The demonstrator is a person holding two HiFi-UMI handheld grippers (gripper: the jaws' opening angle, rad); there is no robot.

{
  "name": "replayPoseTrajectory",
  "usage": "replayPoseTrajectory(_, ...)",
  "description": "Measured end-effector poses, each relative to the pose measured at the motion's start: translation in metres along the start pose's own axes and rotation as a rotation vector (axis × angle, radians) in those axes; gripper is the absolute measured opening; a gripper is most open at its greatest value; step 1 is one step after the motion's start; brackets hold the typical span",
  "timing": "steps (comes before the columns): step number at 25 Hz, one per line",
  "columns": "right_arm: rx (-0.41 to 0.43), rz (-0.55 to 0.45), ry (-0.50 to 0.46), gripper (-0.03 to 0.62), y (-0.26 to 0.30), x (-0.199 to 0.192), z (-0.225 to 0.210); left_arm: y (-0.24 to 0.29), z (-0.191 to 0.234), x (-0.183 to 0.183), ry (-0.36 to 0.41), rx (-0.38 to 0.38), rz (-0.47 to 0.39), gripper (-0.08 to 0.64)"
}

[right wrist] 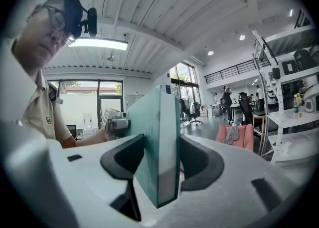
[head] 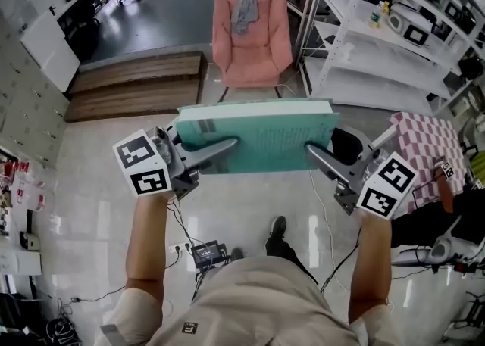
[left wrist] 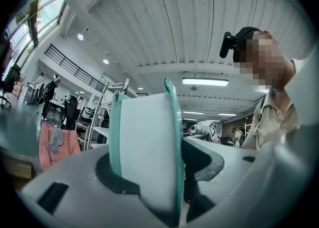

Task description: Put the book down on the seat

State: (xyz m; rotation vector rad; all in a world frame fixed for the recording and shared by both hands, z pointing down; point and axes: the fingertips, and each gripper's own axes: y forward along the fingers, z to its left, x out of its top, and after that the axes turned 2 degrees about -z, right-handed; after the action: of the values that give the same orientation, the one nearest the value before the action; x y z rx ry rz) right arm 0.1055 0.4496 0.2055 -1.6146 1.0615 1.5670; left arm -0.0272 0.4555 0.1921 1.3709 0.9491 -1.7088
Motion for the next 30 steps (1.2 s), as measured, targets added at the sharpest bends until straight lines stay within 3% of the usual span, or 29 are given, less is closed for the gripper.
replayPoseTrajectory(17, 0.173, 0.001, 0.037, 0.204, 0.042, 0.006, -0.181, 0.118, 0.118, -0.001, -0.010, 0.180, 0.022, 0.252)
replayPoseTrajectory(26, 0.232, -0.009, 0.043, 0.202, 0.053, 0.002, -0.196, 0.123, 0.129, -0.003, 0.001, 0.236, 0.030, 0.253)
replayPoseTrajectory(30, 0.242, -0.013, 0.056, 0.202, 0.047, 0.004, -0.245, 0.165, 0.151, -0.005, -0.006, 0.248, 0.042, 0.253)
